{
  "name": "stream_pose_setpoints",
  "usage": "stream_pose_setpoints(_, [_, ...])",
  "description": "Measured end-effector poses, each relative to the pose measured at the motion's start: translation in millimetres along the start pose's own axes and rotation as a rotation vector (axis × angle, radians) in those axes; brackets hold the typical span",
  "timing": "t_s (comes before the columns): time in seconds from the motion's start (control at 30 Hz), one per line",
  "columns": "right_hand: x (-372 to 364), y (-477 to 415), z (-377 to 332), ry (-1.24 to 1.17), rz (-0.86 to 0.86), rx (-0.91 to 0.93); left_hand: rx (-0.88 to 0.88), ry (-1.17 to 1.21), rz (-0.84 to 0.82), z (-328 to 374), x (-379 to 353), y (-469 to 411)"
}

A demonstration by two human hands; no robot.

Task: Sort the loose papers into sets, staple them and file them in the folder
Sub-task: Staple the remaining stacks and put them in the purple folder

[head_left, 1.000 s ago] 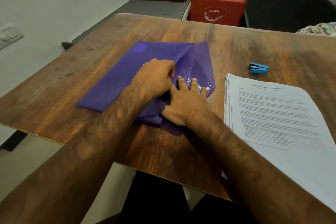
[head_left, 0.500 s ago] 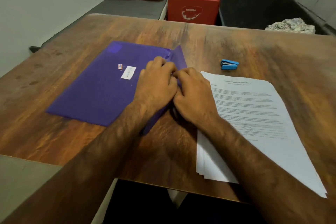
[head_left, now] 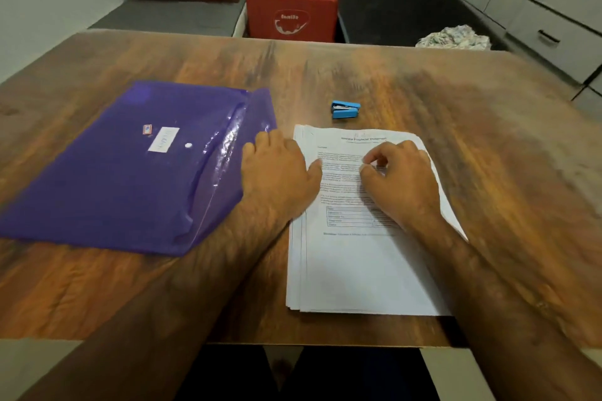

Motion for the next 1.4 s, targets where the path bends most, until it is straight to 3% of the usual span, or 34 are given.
stream_pose_setpoints(0.1, [-0.1, 0.1, 3.9, -0.041, 0.026, -0.027, 0.027, 0.020, -0.024, 1.1, 0.1, -0.5])
stream_pose_setpoints(0.2, [-1.8, 1.5, 4.7, -0.026, 0.058, -0.033, 0.077, 0.195, -0.041, -1.5, 2.1, -4.2])
stream_pose_setpoints(0.3, [-3.2, 2.2, 5.9, 0.008, 0.065, -0.036, 0.126, 0.504, -0.049, -6.3, -3.5, -8.7])
stream_pose_setpoints(0.43, [0.5, 1.6, 10.0, 0.004, 0.072, -0.034, 0.155, 1.128, -0.071, 4.7, -3.0, -4.8])
stream_pose_setpoints(0.53, [3.9, -0.1, 11.6, 0.027, 0.062, -0.032, 0.174, 1.334, -0.024, 7.8, 3.7, -5.1])
stream_pose_setpoints(0.63, [7.0, -2.7, 11.1, 0.062, 0.047, -0.037, 0.323, 1.517, -0.054, 4.5, -10.8, -1.0])
stream_pose_setpoints(0.73, [9.7, -3.0, 1.6, -0.035, 0.049, 0.010, 0.422, 1.579, -0.080, 1.0, -21.3, 3.7])
stream_pose_setpoints(0.8, [10.5, 0.0, -16.4, -0.144, 0.052, 0.135, 0.438, 1.573, -0.057, -0.3, -23.3, 5.5])
stream_pose_setpoints(0.9, [2.0, 13.9, -53.4, -0.197, -0.011, 0.388, 0.399, 1.547, 0.055, -4.9, -18.4, 1.2])
stream_pose_setpoints(0.97, [-13.5, 21.8, -64.8, -0.134, -0.092, 0.445, 0.353, 1.518, 0.061, -5.9, -13.9, -0.4])
stream_pose_setpoints(1.1, [-29.8, 20.5, -54.8, -0.009, -0.150, 0.401, 0.293, 1.425, 0.079, -24.4, -13.3, -2.4])
stream_pose_setpoints(1.23, [-28.8, 11.7, -39.6, 0.102, -0.198, 0.298, 0.300, 1.488, 0.158, -42.4, -14.9, -3.6])
stream_pose_setpoints(1.4, [-16.1, 7.8, -39.3, 0.022, -0.135, 0.253, 0.280, 1.507, 0.237, -58.7, -7.3, -4.9])
Point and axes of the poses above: each hand's wrist, its own y-axis away from the middle knuckle, its own x-axis out of the back of the hand, z = x × y, the point moved 10 cm from there along -y, towards the middle knuckle, and after that the axes turned 4 degrees about -x, right-handed, at the moved point
